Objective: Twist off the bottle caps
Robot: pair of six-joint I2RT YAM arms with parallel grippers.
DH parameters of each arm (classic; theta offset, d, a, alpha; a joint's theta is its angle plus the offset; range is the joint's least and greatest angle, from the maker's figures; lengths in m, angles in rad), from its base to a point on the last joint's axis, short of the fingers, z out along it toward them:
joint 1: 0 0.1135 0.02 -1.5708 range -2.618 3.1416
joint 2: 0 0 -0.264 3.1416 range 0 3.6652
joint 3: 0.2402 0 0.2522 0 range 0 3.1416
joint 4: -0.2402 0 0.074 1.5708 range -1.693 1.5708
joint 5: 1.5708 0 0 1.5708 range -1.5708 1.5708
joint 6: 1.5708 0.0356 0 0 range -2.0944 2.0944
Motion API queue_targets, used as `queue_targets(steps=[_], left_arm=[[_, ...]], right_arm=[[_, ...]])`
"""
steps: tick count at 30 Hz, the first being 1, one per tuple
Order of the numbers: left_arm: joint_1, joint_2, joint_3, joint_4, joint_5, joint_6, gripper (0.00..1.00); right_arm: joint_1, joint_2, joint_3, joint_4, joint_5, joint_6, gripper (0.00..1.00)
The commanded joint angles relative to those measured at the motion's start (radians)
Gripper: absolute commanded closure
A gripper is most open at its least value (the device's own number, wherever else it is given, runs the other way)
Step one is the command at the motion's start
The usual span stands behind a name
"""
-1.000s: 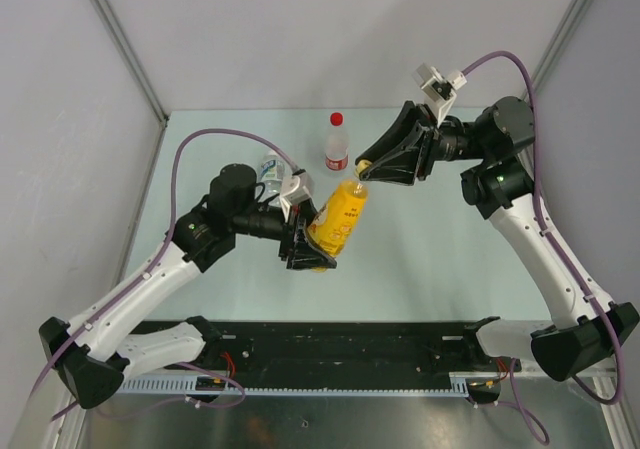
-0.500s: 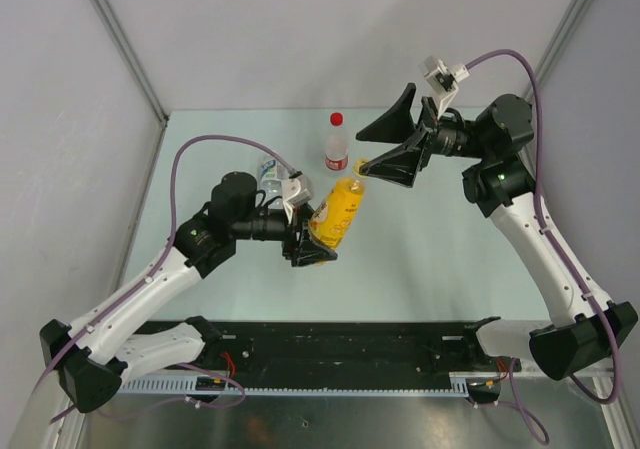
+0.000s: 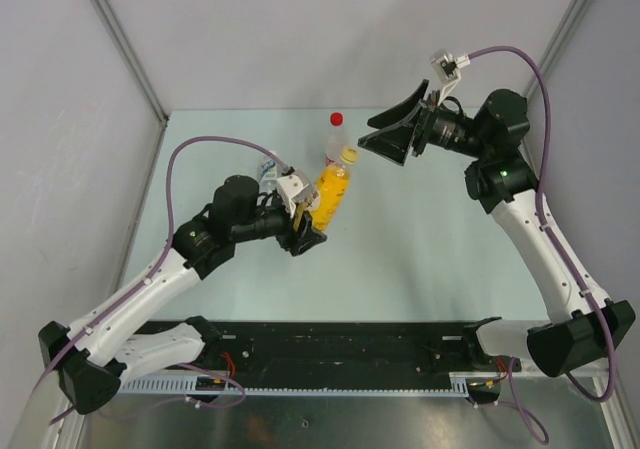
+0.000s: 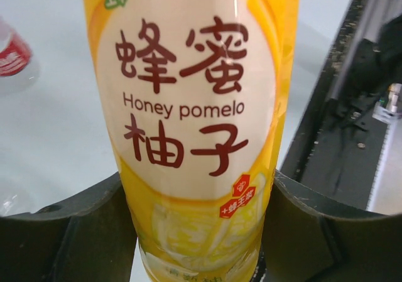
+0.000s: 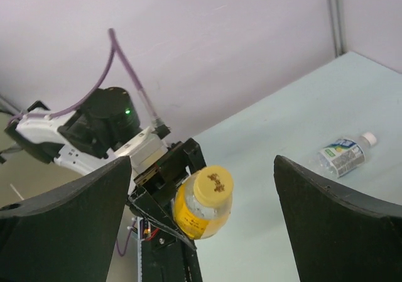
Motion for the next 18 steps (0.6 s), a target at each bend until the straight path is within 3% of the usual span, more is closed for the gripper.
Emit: queue_targets(steps=[1,9,18], left_arm=[[-0.023,-0.049,0.014,-0.018,-0.215,0.053,0.95],[-0.146,-0.057,0.034,-0.087,-0.587,0.096,0.96],[-0.309,0.056,0.060,-0.152,-0.973,0.142,0.96]], right_arm=[[-0.004,0.025,0.004,-0.081,0.101,0.014,0.01],[0.000,0.077,0.004,-0.225,0.200,0.066,0.01],[0.047,0.122,0.005,-0.303,0.256,0.077,0.01]])
